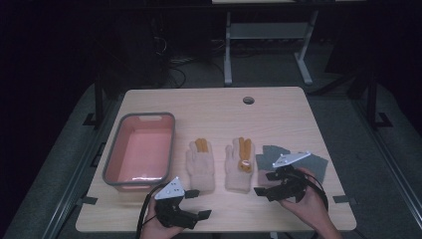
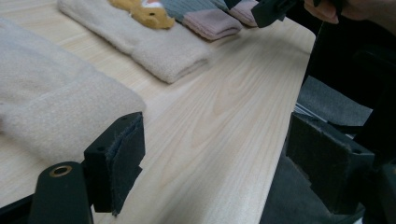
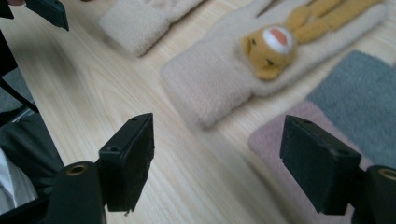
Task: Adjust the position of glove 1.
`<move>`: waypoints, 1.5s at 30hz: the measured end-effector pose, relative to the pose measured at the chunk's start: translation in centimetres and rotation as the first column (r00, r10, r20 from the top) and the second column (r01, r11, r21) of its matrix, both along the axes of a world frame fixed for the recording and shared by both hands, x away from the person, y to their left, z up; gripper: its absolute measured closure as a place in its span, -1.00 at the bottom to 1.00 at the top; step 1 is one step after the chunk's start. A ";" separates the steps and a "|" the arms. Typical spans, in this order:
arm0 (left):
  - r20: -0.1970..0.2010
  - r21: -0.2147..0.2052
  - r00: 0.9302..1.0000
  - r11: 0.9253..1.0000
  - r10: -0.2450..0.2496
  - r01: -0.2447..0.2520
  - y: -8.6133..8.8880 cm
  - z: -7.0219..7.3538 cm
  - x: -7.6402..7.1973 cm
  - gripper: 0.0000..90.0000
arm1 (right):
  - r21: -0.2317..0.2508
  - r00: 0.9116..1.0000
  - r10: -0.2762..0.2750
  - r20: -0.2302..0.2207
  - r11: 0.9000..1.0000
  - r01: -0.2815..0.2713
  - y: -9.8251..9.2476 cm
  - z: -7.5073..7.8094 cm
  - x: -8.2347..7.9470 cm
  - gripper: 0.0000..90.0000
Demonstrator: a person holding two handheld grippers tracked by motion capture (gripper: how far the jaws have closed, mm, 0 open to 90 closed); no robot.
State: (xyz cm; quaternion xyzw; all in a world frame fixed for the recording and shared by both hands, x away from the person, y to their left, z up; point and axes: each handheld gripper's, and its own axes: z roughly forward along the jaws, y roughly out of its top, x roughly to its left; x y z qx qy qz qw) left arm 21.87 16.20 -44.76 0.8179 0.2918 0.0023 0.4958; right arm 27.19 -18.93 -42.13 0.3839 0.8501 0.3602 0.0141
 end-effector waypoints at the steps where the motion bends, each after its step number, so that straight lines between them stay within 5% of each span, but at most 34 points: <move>1: -0.001 -0.007 1.000 1.000 0.002 -0.002 0.1 0.0 0.0 -0.55 | -0.011 1.000 0.004 0.000 1.000 -0.004 0.5 0.4 0.3 -0.40; 11: 0.016 -0.004 1.000 1.000 0.004 -0.004 0.2 0.3 -0.4 -0.55 | -0.044 0.999 0.037 0.020 0.998 -0.036 2.4 2.6 2.5 -0.38; 24: 0.007 -0.014 1.000 1.000 0.005 -0.004 0.1 0.2 -0.2 -0.56 | -0.080 0.998 0.064 -0.003 0.995 -0.064 4.1 3.6 6.4 -0.32; 45: 0.003 -0.002 1.000 1.000 -0.022 0.022 -0.4 0.0 -0.5 -0.56 | -0.192 0.996 0.031 -0.086 0.980 -0.047 6.1 -0.4 9.3 -0.14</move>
